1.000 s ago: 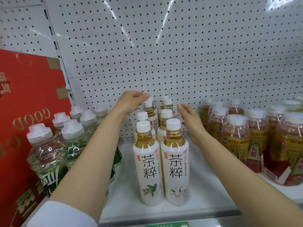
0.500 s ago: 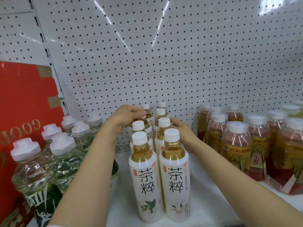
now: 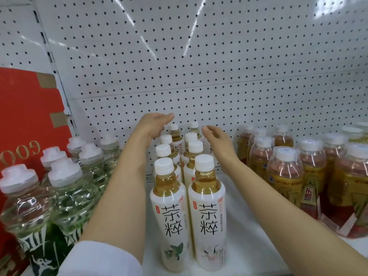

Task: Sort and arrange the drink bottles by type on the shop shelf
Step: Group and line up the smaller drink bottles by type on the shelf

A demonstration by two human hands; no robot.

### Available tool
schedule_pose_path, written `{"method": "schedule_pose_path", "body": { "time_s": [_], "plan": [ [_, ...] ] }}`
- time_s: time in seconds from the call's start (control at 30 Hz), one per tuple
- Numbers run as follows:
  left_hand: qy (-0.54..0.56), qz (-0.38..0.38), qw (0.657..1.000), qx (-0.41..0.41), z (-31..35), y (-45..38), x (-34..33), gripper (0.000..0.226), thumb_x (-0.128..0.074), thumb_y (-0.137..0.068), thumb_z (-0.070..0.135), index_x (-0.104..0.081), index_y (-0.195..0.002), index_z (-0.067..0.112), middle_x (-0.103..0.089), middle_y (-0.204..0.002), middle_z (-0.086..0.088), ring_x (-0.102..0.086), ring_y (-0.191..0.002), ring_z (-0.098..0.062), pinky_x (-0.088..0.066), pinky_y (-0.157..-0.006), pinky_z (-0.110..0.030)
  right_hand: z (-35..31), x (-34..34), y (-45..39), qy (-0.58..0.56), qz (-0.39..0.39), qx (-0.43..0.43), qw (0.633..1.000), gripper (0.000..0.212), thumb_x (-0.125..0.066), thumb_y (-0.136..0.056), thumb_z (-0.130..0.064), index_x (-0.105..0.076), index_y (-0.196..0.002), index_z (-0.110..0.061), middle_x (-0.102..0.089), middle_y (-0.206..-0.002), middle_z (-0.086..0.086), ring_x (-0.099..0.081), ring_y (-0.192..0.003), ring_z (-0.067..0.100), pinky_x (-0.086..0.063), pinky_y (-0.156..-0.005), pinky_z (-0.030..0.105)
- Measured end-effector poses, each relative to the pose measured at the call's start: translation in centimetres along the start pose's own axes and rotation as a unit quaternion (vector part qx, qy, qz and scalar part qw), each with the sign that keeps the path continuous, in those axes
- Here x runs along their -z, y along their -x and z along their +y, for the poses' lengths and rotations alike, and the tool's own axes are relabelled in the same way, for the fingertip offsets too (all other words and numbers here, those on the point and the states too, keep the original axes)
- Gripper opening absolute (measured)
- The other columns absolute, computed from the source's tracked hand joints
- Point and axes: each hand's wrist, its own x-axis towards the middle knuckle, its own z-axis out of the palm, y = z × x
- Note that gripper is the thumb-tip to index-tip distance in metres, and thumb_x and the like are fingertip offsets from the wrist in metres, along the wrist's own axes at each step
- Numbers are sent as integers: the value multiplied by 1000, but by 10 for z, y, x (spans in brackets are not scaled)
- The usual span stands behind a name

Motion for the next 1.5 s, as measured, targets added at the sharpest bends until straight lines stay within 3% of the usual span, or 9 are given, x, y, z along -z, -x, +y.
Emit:
{"method": "schedule_pose_path", "body": {
  "time_s": [0.23,0.5,0.6,0.77,0.97,1.1,1.23,1.37,1.5],
  "plan": [
    [-27,-72,996,38,-28,-18,-16,50,-60,-99,37,-53,-142,12,-62,-135,-4,-63,-96,-13,-47,-61,-17,8,-18,-29,12,-39,-54,998,52,-52,-95,-51,-48,-141,-28,-56,-131,1,-54,-121,21,-46,-103,44],
    [4,-33,998,46,-33,-18,-18,40,-59,-100,28,-59,-136,9,-66,-125,-8,-62,-95,-15,-49,-72,-23,2,-22,-46,104,-86,-66,989,37,-53,-94,-50,-63,-120,-24,-67,-117,1,-62,-105,20,-52,-95,48],
    [16,-19,998,54,-36,-14,-13,24,-61,-99,28,-67,-117,14,-70,-109,-5,-64,-100,-21,-53,-95,-38,0,-22,-47,129,-106,-55,984,31,-54,-94,-48,-63,-111,-24,-67,-105,0,-63,-95,19,-54,-87,39],
    [31,-22,998,45,-39,9,-5,20,-60,-99,29,-64,-80,30,-67,-83,4,-60,-91,-20,-51,-89,-38,-3,-17,-33,119,-157,-45,979,13,-54,-99,-31,-64,-105,-26,-69,-98,1,-63,-80,13,-47,-62,20],
    [86,-7,996,36,-40,28,-5,10,-62,-98,30,-60,-107,34,-66,-84,14,-62,-81,-6,-52,-77,-23,-10,-8,-20,96,-188,-66,975,15,-52,-100,-21,-57,-110,-31,-63,-96,-10,-59,-85,6,-47,-67,22],
    [126,-8,990,58,-46,42,-6,37,-54,-101,40,-62,-133,23,-70,-120,-3,-66,-109,-21,-51,-102,-44,-13,-7,-7,43,-190,-113,974,17,-54,-98,-38,-61,-112,-31,-65,-124,1,-60,-114,20,-46,-104,46],
    [170,45,980,90,-53,70,-6,71,-33,-96,70,-37,-153,27,-44,-155,0,-46,-138,-23,-36,-115,-53,-3,1,26,-12,-150,-144,978,74,-40,-83,-78,-50,-138,-28,-55,-141,1,-52,-128,23,-37,-111,52],
    [199,99,975,12,-56,149,-14,67,-31,-95,70,-40,-151,33,-45,-153,10,-45,-137,-11,-35,-116,-44,19,22,90,-73,-93,-86,989,49,-36,-94,-67,-50,-135,-45,-54,-133,-17,-52,-118,4,-38,-105,38],
    [167,59,983,-52,-76,227,-27,68,-55,-75,78,-46,-136,52,-49,-138,33,-49,-123,9,-42,-94,-20,34,42,159,-97,-124,-60,986,62,-80,-67,-61,-57,-123,-48,-55,-138,-20,-58,-107,-6,-44,-105,39]
  ]
}}
